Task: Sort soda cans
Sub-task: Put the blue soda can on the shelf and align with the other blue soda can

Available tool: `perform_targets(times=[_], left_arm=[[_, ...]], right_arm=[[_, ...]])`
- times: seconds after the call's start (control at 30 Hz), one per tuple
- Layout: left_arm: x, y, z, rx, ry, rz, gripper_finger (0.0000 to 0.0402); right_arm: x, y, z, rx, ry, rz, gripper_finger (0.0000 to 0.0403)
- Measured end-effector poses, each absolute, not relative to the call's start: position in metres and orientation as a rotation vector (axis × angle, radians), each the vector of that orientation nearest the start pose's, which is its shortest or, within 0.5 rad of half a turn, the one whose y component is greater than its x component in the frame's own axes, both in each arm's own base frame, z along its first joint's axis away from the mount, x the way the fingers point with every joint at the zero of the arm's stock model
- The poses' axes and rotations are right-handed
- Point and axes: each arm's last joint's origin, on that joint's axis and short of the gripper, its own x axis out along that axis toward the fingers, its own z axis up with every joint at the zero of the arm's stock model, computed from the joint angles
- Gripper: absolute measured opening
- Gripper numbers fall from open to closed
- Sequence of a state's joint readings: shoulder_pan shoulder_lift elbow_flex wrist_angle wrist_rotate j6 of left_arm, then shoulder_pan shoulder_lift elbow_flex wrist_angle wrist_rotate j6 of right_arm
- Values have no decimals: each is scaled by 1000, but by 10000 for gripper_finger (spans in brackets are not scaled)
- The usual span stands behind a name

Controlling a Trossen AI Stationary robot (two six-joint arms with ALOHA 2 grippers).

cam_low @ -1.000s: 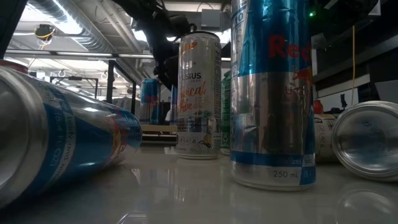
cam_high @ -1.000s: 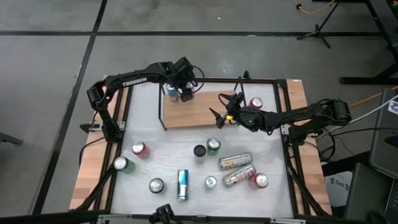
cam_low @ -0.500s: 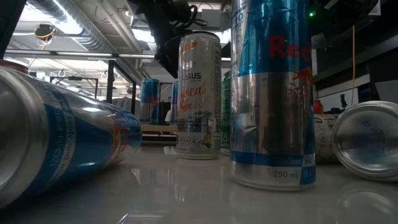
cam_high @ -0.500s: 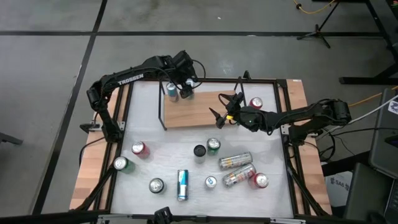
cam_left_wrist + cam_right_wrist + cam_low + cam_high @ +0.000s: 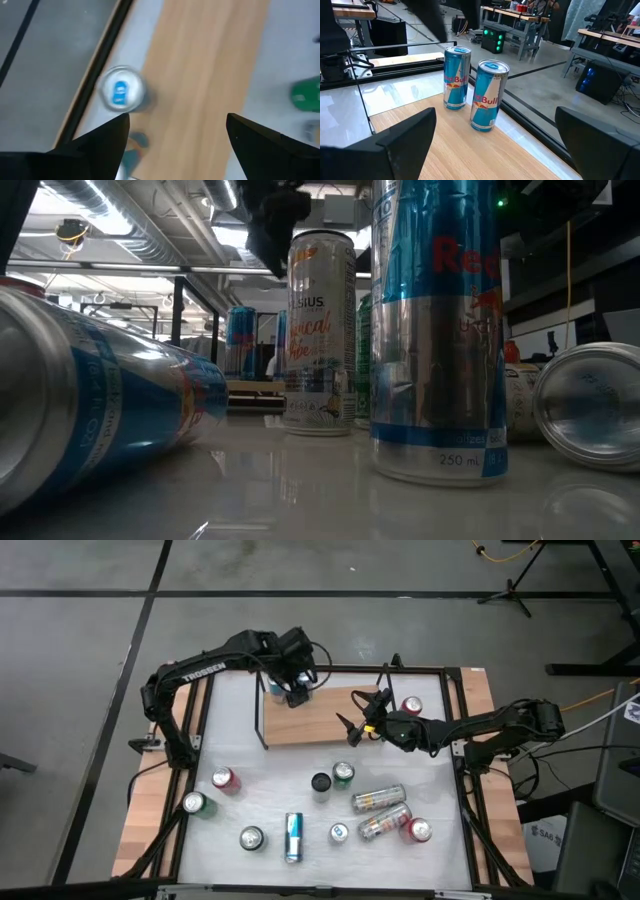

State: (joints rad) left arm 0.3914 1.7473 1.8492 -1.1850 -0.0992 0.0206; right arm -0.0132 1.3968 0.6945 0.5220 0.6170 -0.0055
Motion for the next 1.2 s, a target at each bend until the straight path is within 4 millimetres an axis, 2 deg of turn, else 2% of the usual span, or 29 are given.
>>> perform_targets(times=[0.4,0.63,0.93,1.2], left_arm=[[341,70,368,-74,1073,276,322],[350,22,369,-75,1044,182,322],[359,-44,376,-135,908,76,322],[361,-100,379,-90,787,7,322]], right_arm=[[290,-21,235,-60,177,-628,399],[290,-21,235,-60,177,-628,399],[290,-21,235,-60,177,-628,399],[290,-20,234,-57,178,-596,399]])
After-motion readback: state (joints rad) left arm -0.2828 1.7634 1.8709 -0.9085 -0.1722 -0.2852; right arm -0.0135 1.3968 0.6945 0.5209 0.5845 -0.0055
